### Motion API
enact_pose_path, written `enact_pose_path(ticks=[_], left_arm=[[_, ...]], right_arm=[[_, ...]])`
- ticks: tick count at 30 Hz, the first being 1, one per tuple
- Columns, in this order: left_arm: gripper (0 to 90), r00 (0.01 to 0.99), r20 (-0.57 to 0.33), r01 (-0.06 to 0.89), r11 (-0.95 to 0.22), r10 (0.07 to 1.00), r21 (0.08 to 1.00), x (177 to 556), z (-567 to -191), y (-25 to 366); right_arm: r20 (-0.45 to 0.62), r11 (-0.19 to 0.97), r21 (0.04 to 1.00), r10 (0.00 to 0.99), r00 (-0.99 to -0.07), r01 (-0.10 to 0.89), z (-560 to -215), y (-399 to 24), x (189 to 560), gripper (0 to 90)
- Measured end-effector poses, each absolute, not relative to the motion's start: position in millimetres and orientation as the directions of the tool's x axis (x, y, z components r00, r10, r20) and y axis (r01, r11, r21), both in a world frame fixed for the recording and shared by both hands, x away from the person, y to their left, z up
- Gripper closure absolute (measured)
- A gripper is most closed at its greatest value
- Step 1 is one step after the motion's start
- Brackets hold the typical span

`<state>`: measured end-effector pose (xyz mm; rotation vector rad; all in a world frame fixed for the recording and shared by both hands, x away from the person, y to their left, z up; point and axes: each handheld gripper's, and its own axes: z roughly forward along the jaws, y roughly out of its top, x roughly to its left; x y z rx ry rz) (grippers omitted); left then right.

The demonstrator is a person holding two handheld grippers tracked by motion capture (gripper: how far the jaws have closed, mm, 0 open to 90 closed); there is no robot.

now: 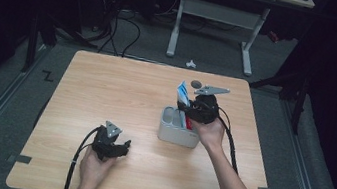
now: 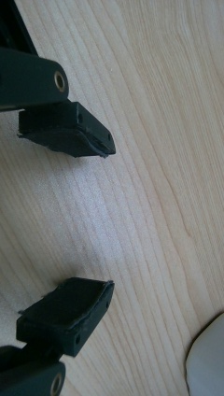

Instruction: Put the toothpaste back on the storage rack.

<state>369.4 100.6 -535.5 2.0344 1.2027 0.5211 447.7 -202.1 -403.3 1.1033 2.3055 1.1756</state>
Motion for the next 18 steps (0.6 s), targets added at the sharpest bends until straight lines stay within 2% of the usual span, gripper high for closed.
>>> enact_pose_path(ticks=[18], left_arm=[[29.0,0.486,-0.011,0.589,-0.318,0.874,0.743,369.4,-535.6,100.6]], right_arm=[[0.026,0.407,0.774,0.744,-0.667,0.485,-409.8,-197.3,441.1,69.4]])
